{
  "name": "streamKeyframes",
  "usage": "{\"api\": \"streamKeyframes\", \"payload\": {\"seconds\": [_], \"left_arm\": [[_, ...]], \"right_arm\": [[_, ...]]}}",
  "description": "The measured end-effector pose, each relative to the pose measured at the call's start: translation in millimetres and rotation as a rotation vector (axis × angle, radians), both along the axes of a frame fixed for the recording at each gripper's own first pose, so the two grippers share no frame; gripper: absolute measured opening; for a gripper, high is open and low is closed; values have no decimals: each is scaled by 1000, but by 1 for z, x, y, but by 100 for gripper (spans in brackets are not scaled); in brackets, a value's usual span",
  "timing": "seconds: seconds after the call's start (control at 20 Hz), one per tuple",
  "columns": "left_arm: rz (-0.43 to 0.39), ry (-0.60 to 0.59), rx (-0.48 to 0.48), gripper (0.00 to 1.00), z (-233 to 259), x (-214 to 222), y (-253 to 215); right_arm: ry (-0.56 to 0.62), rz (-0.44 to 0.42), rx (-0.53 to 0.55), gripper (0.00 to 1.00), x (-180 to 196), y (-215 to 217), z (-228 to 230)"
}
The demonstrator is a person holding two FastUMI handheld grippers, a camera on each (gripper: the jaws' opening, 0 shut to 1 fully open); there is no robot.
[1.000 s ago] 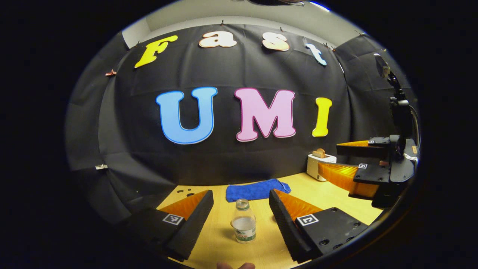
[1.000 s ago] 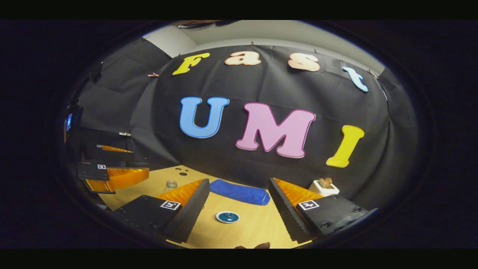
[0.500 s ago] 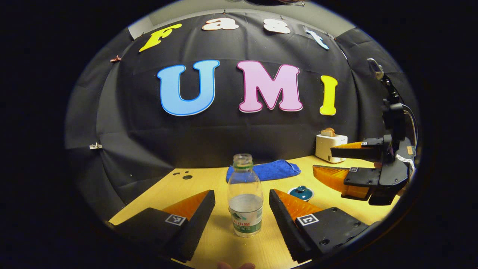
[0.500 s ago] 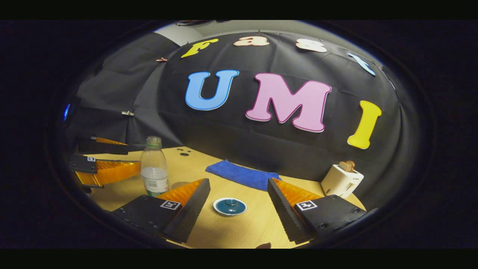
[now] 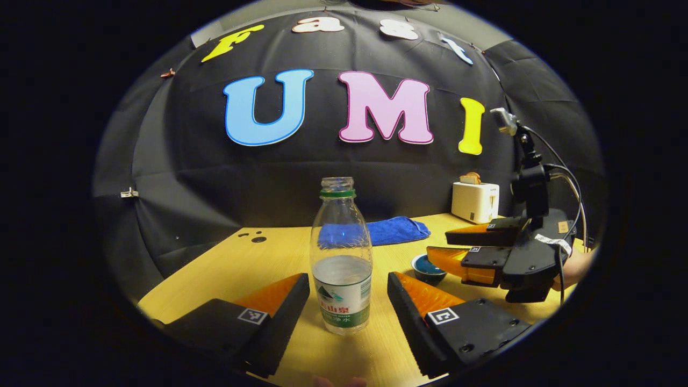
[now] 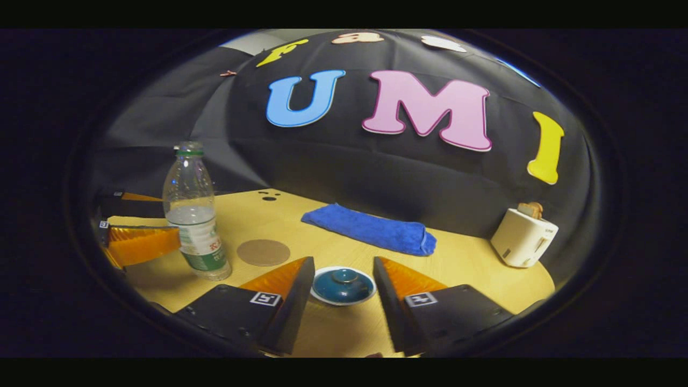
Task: Open the teacup lid with one hand, grasp the water bottle and pour water into the teacup with the other hand; after pouring, place the water bottle on the coaster and then close the teacup lid.
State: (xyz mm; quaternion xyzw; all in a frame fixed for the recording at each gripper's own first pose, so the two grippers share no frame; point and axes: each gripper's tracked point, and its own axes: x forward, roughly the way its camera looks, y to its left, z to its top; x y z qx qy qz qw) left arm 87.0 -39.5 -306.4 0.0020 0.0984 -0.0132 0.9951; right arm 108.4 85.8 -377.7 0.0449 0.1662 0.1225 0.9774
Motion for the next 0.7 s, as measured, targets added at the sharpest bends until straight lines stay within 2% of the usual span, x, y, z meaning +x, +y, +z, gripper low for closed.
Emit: {"api": "streamKeyframes", "payload": {"seconds": [0.05,0.3,0.35,0.4,0.55,0.65,0.7], "left_arm": [[-1,1,-6,92,0,1,0],[7,8,-16,92,-5,7,-2],[10,8,-11,96,-5,7,-1],[12,6,-5,92,-7,8,0],[15,6,0,92,-10,10,1],[22,11,-11,92,-12,13,2],[26,11,-15,92,-13,13,3]], "right_arm": [[6,-5,8,59,1,-1,-3],[28,-2,23,58,12,0,-17],[39,0,22,58,12,1,-22],[46,11,30,58,11,3,-23],[28,17,48,55,13,6,-20],[26,21,64,38,14,5,-20],[25,23,77,33,14,5,-20]]}}
